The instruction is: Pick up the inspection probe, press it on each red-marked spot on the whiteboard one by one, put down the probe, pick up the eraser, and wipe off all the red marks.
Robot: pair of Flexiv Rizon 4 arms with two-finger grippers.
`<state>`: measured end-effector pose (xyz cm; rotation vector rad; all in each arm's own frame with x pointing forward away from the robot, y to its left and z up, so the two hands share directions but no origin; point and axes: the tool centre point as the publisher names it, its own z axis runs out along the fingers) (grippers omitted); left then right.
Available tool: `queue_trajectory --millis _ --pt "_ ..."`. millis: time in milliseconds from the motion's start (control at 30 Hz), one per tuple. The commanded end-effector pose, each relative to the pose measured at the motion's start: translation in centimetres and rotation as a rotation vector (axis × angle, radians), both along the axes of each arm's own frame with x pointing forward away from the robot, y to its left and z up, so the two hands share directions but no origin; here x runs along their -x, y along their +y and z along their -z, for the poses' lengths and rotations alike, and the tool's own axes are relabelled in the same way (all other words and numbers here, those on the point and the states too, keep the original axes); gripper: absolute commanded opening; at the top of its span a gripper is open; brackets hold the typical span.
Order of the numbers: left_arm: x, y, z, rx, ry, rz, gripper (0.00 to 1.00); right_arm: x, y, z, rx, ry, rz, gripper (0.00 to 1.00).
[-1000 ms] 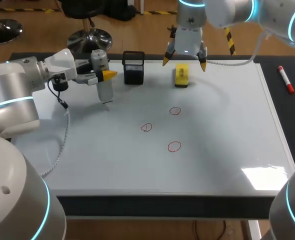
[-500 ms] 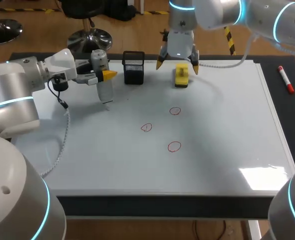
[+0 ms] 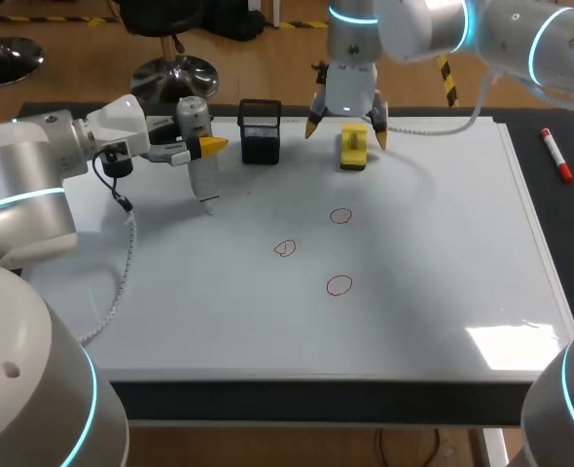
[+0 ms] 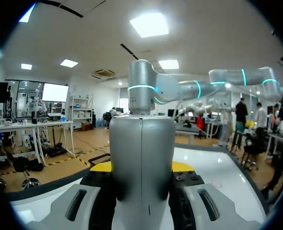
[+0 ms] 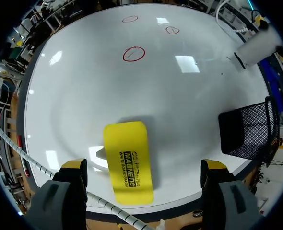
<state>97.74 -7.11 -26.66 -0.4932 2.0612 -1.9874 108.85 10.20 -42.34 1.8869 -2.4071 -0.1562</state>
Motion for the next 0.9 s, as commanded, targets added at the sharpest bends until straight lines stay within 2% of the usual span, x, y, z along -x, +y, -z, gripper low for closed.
queue_trajectory --millis 33,900 --pt "0.0 0.0 -0.1 0.001 -0.001 0.0 0.0 0.8 -0.5 -0.1 0.008 -0.008 0.001 1.0" --pt "0.0 0.0 -0.1 0.001 -0.001 0.0 0.0 1.1 -2.1 0.7 0.034 0.006 0.017 1.0"
